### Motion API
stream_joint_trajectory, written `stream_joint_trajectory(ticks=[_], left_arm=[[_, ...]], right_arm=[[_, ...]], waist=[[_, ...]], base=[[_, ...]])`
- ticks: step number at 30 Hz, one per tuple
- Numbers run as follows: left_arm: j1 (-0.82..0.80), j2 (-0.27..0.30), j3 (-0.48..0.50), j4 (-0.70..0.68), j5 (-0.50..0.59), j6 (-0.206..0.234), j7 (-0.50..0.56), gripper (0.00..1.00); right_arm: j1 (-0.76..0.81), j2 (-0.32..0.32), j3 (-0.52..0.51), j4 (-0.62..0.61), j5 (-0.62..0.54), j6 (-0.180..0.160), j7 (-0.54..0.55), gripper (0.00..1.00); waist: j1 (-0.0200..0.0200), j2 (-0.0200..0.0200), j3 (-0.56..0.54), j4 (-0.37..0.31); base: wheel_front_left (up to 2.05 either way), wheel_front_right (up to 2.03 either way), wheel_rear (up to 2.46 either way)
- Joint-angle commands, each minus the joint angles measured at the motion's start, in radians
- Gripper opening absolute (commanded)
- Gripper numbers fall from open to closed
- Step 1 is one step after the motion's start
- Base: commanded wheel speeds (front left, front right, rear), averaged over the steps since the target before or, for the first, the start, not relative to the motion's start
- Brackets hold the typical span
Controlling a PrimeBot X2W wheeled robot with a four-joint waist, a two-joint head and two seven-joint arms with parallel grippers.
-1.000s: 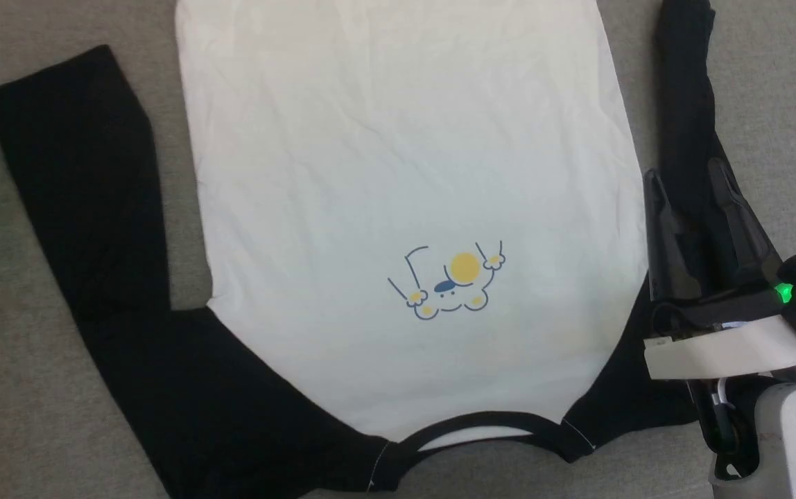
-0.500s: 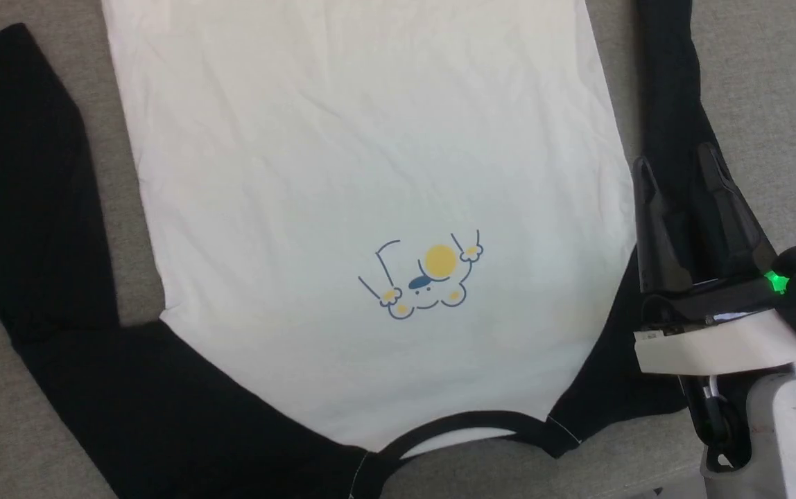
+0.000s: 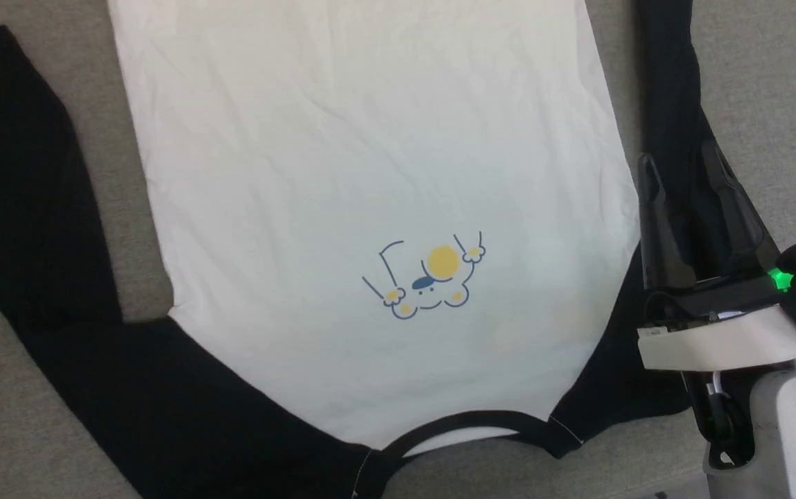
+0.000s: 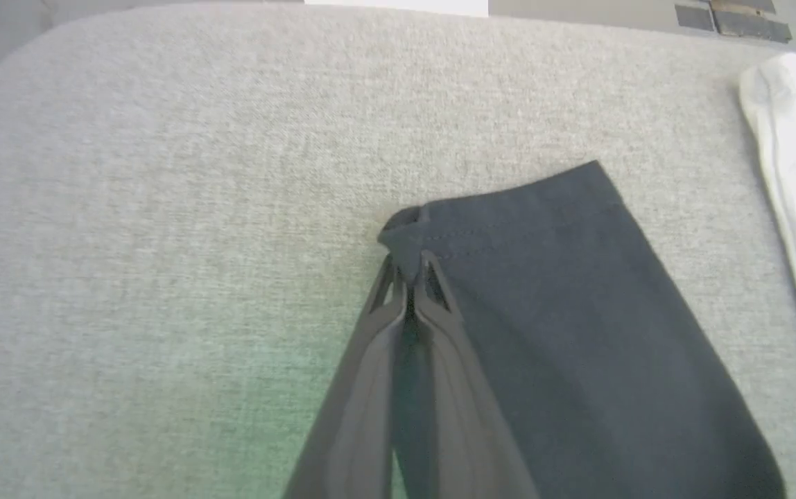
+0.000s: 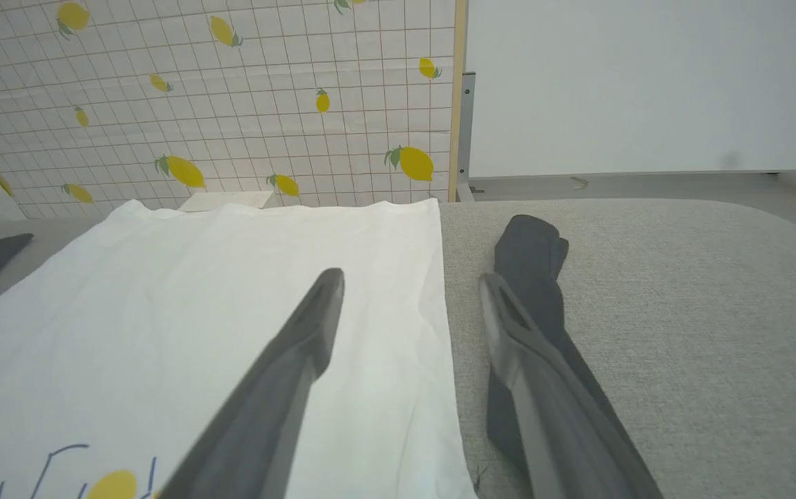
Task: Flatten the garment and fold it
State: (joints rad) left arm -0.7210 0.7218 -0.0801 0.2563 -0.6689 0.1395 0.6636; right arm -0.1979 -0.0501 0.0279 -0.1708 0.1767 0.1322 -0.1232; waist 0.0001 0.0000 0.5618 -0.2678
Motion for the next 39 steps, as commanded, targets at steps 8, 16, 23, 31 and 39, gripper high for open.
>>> stream_joint_trajectory(ticks=[8,16,23,31,39], left_arm=[[0.092,-0.019,0.070,0.013,-0.002,-0.006,-0.195,0.00],[0.309,-0.008,0.176,-0.063,-0.052,0.019,-0.254,0.00],[0.524,0.009,0.285,-0.176,-0.077,0.067,-0.256,0.00],[0.678,-0.033,0.364,-0.400,-0.141,0.075,-0.251,0.00],[0.613,-0.071,0.192,-0.627,-0.120,0.037,-0.228,0.00]], right_arm=[[0.021,0.000,-0.036,0.013,-0.018,-0.002,0.027,1.00],[0.102,0.000,-0.074,-0.003,-0.026,-0.002,0.065,1.00],[0.153,0.000,-0.089,-0.021,-0.021,-0.002,0.095,1.00],[0.194,0.000,-0.099,-0.037,-0.015,-0.002,0.117,1.00],[0.206,0.000,-0.099,-0.048,-0.009,-0.002,0.130,1.00]], waist=[[-0.0001,0.0000,-0.157,0.086],[-0.0001,0.0000,-0.300,0.162],[-0.0001,0.0000,-0.379,0.209],[-0.0001,0.0000,-0.426,0.243],[-0.0001,0.0000,-0.440,0.247]], base=[[0.00,0.00,0.00],[0.00,0.00,0.00],[0.00,0.00,0.00],[0.00,0.00,0.00],[0.00,0.00,0.00]])
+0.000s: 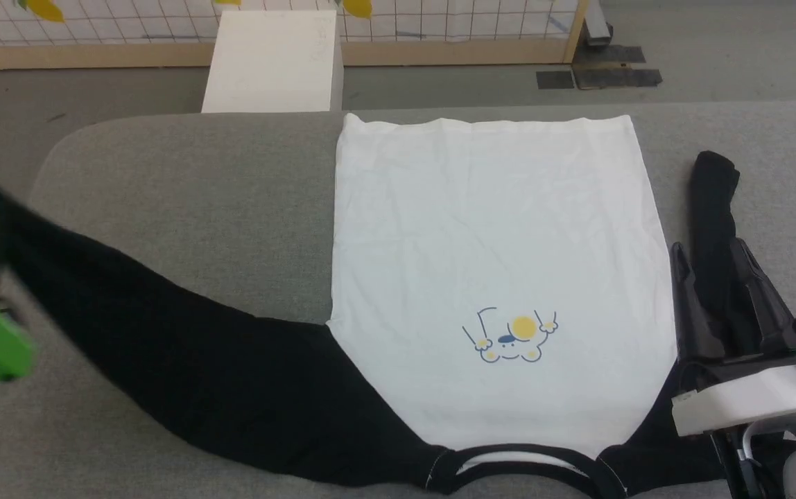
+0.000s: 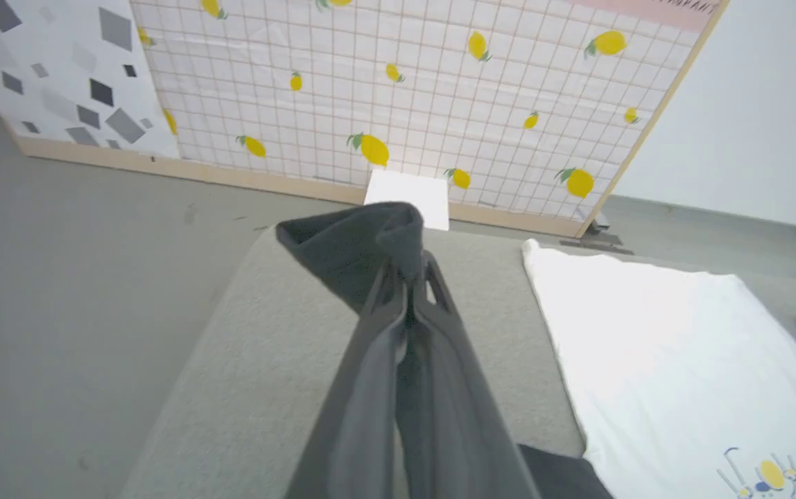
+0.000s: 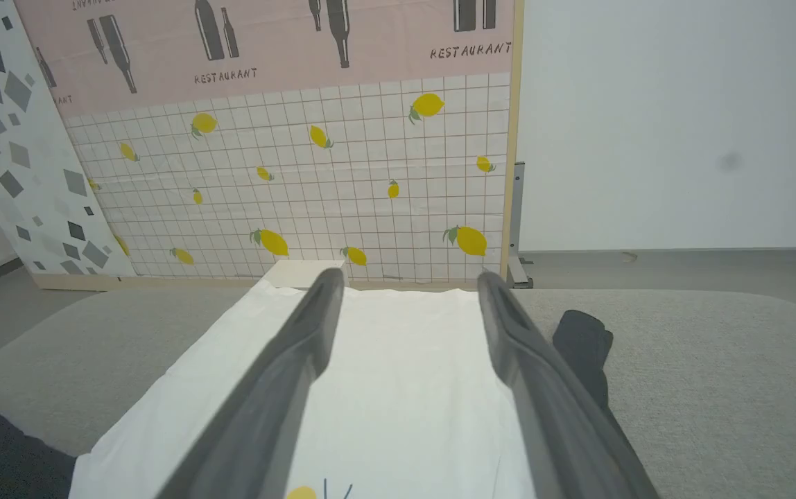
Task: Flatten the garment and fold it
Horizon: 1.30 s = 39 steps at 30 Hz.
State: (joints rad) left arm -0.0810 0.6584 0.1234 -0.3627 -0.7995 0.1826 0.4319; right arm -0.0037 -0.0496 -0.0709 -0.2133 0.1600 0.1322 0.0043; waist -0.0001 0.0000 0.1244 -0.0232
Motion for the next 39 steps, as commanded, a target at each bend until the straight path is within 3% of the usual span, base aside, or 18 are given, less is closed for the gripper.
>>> stream_joint_trajectory(ticks=[1,7,14,18,27,32,39], left_arm=[[-0.049,-0.017,-0.047,-0.028,0.019,-0.010,0.007,0.00],[-0.234,-0.171,-0.333,-0.077,0.083,-0.030,0.014,0.00],[-0.394,-0.424,-0.636,0.110,0.157,-0.085,-0.028,0.00],[-0.442,-0.520,-0.741,0.244,0.165,-0.133,-0.044,0.00],[-0.525,-0.600,-0.885,0.476,0.159,-0.199,-0.109,0.00],[-0.577,-0.607,-0.954,0.554,0.123,-0.201,-0.164,0.00],[-0.670,-0.608,-1.148,0.658,0.072,-0.189,-0.192,0.00]], right_arm=[[0.012,-0.001,0.000,-0.007,0.009,-0.002,0.003,1.00],[0.014,-0.001,-0.002,-0.011,0.011,-0.002,0.007,1.00],[0.003,-0.001,0.006,-0.014,0.014,-0.002,0.009,1.00],[-0.005,-0.001,0.010,-0.011,0.016,-0.002,0.008,1.00],[-0.022,-0.001,0.021,0.012,0.032,-0.002,-0.010,1.00],[-0.031,-0.001,0.029,0.024,0.039,-0.002,-0.022,1.00],[-0.046,-0.001,0.023,0.040,0.054,-0.002,-0.042,1.00]], waist=[[0.0001,0.0000,-0.004,0.002],[0.0001,0.0000,-0.002,-0.009],[0.0001,0.0000,0.023,-0.043],[0.0001,0.0000,0.043,-0.067],[0.0001,0.0000,0.076,-0.121],[0.0001,0.0000,0.091,-0.149],[0.0001,0.0000,0.137,-0.204]], base=[[0.00,0.00,0.00],[0.00,0.00,0.00],[0.00,0.00,0.00],[0.00,0.00,0.00],[0.00,0.00,0.00],[0.00,0.00,0.00],[0.00,0.00,0.00]])
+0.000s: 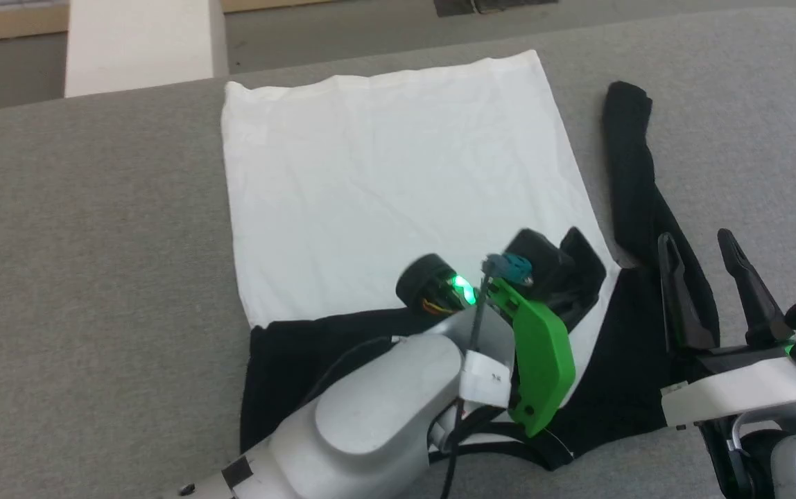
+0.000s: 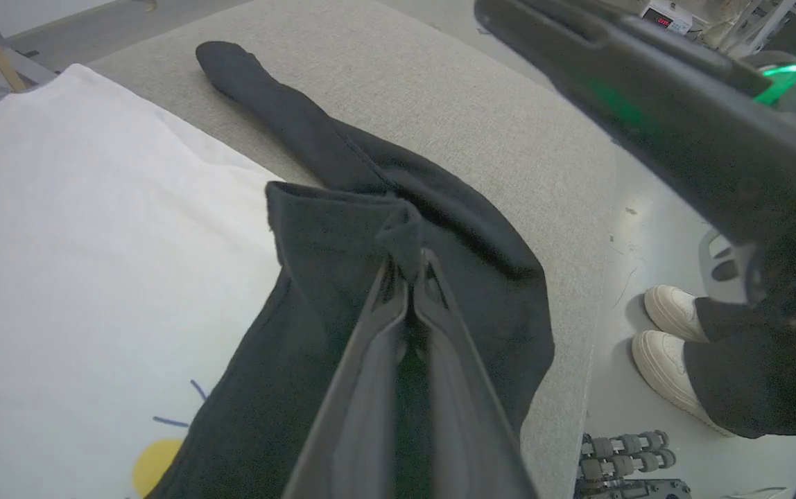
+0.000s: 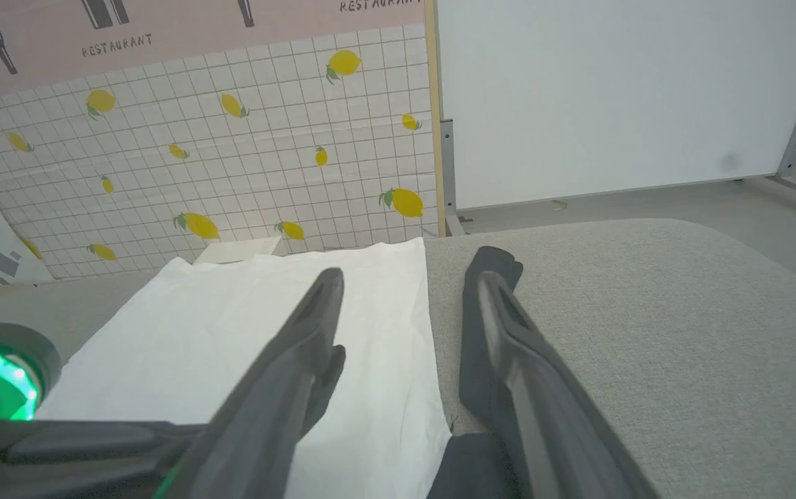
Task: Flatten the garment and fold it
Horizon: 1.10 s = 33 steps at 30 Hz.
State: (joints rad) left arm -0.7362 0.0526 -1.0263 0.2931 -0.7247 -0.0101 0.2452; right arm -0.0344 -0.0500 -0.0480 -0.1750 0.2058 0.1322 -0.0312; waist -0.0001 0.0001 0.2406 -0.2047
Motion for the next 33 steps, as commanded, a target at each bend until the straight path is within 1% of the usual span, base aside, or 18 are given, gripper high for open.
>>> stream_joint_trajectory(ticks=[1,6,8,9,12,14,17,20,23,25,28,30,33], left_arm=[[-0.021,-0.002,-0.023,0.024,-0.007,0.004,-0.007,0.00],[-0.027,-0.002,-0.094,0.115,-0.039,0.009,-0.022,0.00],[-0.029,-0.002,-0.116,0.139,-0.062,0.007,-0.028,0.55],[-0.029,-0.002,-0.126,0.144,-0.076,0.002,-0.029,1.00],[-0.034,-0.002,-0.133,0.140,-0.120,0.001,-0.042,1.00],[-0.040,-0.002,-0.120,0.128,-0.153,0.009,-0.067,1.00],[-0.059,-0.002,-0.076,0.106,-0.191,0.031,-0.129,1.00],[-0.075,0.004,-0.019,0.098,-0.192,0.057,-0.208,1.00],[-0.069,0.064,0.040,0.094,-0.177,0.081,-0.301,1.00],[-0.048,0.122,0.071,0.084,-0.162,0.098,-0.358,1.00],[0.014,0.215,0.140,0.062,-0.168,0.133,-0.443,1.00],[0.066,0.269,0.195,0.041,-0.180,0.159,-0.477,1.00],[0.147,0.335,0.279,0.003,-0.186,0.193,-0.500,1.00]], right_arm=[[-0.017,0.000,0.001,0.005,0.012,-0.002,-0.011,1.00],[-0.027,0.000,0.008,0.023,0.025,-0.002,-0.029,1.00],[-0.028,0.000,0.008,0.034,0.029,-0.002,-0.035,1.00],[-0.028,0.000,0.006,0.039,0.031,-0.002,-0.038,1.00],[-0.025,0.000,-0.001,0.048,0.032,-0.002,-0.044,1.00],[-0.020,0.000,-0.008,0.050,0.030,-0.002,-0.046,1.00],[-0.020,0.000,-0.021,0.045,0.023,-0.002,-0.042,1.00],[-0.017,0.000,-0.029,0.037,0.012,-0.002,-0.033,1.00],[-0.013,0.000,-0.039,0.025,0.002,-0.002,-0.017,1.00],[-0.005,0.000,-0.047,0.016,-0.005,-0.002,-0.007,1.00],[0.002,0.000,-0.062,0.005,-0.013,-0.002,0.010,1.00],[0.007,0.000,-0.069,0.000,-0.017,-0.002,0.019,1.00],[0.017,0.000,-0.072,-0.008,-0.022,-0.002,0.029,1.00]], waist=[[0.0001,-0.0001,0.028,-0.032],[0.0001,-0.0001,0.050,-0.073],[0.0001,-0.0001,0.054,-0.083],[0.0001,-0.0001,0.054,-0.085],[0.0001,-0.0001,0.051,-0.082],[0.0001,-0.0001,0.043,-0.073],[0.0001,-0.0001,0.028,-0.049],[0.0001,-0.0001,0.011,-0.022],[0.0001,-0.0001,-0.009,0.008],[0.0001,-0.0001,-0.021,0.027],[0.0001,-0.0001,-0.041,0.056],[0.0001,-0.0001,-0.052,0.073],[0.0001,-0.0001,-0.063,0.095]], base=[[0.00,0.00,0.00],[0.00,0.00,0.00],[0.00,0.00,0.00],[0.00,0.00,0.00],[0.00,0.00,0.00],[0.00,0.00,0.00],[0.00,0.00,0.00],[0.00,0.00,0.00],[0.00,0.00,0.00],[0.00,0.00,0.00],[0.00,0.00,0.00],[0.00,0.00,0.00],[0.00,0.00,0.00]])
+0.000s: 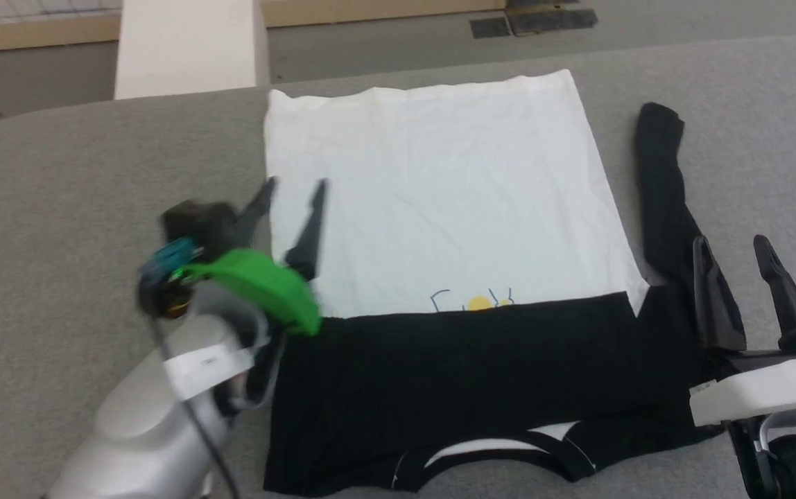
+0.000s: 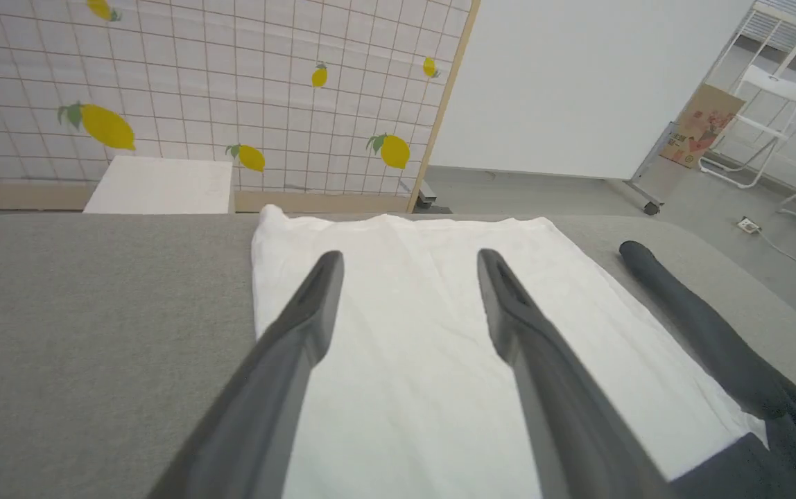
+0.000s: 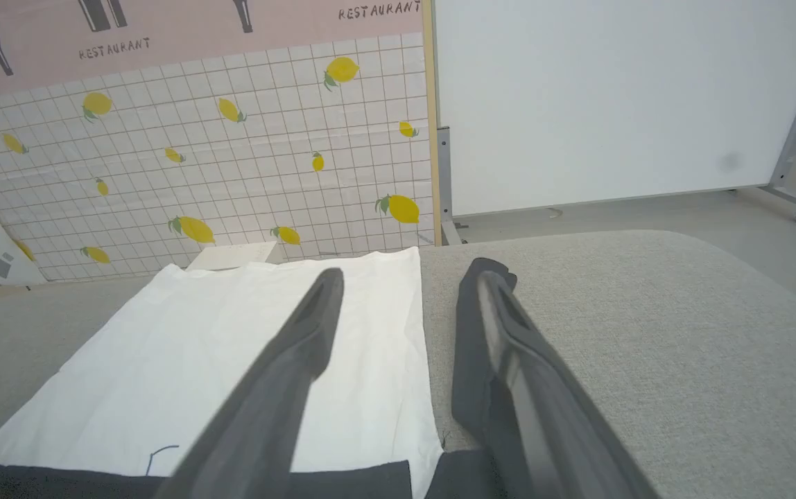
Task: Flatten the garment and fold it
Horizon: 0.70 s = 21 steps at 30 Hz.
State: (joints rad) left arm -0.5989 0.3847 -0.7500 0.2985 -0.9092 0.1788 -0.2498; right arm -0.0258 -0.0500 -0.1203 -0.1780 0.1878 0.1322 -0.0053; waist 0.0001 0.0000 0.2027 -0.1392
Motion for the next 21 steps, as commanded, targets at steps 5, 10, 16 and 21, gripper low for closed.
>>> stream_joint_trajectory(ticks=[5,10,16,21], left_arm=[[0.159,0.061,0.190,-0.107,0.059,0.042,-0.011,1.00],[0.300,0.044,0.364,-0.176,0.154,0.017,-0.012,1.00],[0.408,-0.028,0.500,-0.222,0.265,-0.053,-0.012,1.00],[0.444,-0.087,0.577,-0.251,0.335,-0.111,-0.012,1.00]], right_arm=[[0.013,0.000,-0.010,-0.007,-0.012,-0.002,0.018,1.00],[-0.024,0.000,-0.023,0.030,-0.027,-0.002,0.044,1.00],[-0.153,-0.018,-0.100,0.145,-0.035,-0.002,0.151,1.00],[-0.327,-0.050,-0.200,0.271,-0.021,-0.002,0.297,1.00]], waist=[[-0.0001,0.0000,-0.035,0.065],[-0.0001,0.0000,-0.030,0.085],[-0.0001,0.0000,0.011,0.098],[-0.0001,0.0000,0.078,0.112]], base=[[0.00,0.00,0.00],[0.00,0.00,0.00],[0.00,0.00,0.00],[0.00,0.00,0.00]])
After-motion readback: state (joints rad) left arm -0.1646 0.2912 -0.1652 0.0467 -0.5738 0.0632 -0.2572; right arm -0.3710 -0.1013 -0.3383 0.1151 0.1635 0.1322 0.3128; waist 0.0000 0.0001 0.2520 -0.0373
